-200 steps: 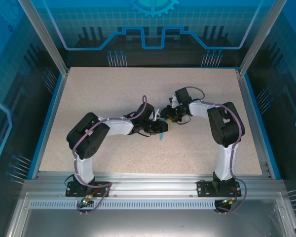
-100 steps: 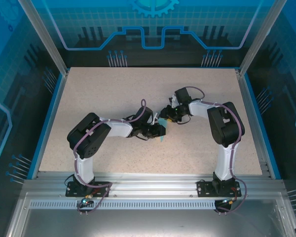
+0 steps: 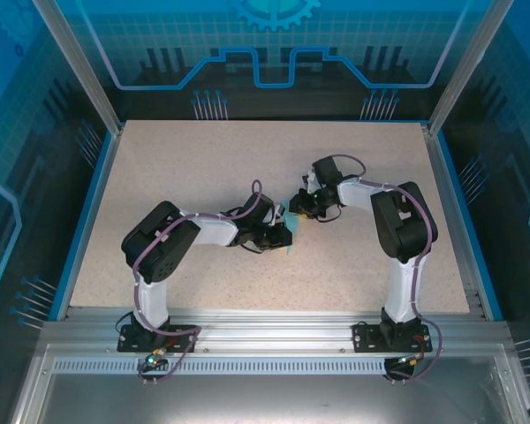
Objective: Fold a paper plane with a square sheet of paper (fold left side to right side)
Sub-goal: Fold the wing for the fifth time at the center of the table.
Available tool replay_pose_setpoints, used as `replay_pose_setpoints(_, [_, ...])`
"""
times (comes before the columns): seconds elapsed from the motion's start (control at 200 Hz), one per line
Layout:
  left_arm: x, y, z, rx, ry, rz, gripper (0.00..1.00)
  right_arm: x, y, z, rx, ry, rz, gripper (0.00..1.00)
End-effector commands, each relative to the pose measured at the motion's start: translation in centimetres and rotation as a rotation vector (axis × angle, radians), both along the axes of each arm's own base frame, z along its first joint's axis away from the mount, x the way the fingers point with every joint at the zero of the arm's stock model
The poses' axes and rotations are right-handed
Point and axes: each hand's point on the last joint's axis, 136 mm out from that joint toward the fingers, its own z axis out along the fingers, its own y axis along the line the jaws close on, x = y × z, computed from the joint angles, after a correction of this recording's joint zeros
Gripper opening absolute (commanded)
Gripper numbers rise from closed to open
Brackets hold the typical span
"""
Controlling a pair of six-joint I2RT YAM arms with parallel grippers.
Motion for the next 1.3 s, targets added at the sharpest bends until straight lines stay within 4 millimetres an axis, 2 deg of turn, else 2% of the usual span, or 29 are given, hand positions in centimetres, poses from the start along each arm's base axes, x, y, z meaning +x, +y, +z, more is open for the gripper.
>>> replay_pose_setpoints(0.0, [-2.0,2.2,-3.7,0.156,0.101,0.013,0.12,-0.7,0.5,1.6,0.000,-0.013,0.026,0.19])
replay_pose_setpoints(0.205, [-2.4,2.7,-4.4,0.236,0.107,0.012,0.07,-1.1,0.9,1.8,0.022,-0.008,0.032,0.15])
replay_pose_setpoints(0.715, [-3.7,5.1,-6.6,0.431,0.147,0.019,0.02,-0.8,-0.4,-2.0,-0.100,0.019,0.043,0.15])
replay_pose_setpoints(1.296, [-4.0,5.4,-7.3,0.449,0.162,0.014,0.00,3.4,-3.5,-2.0,-0.136,-0.037,-0.001,0.16])
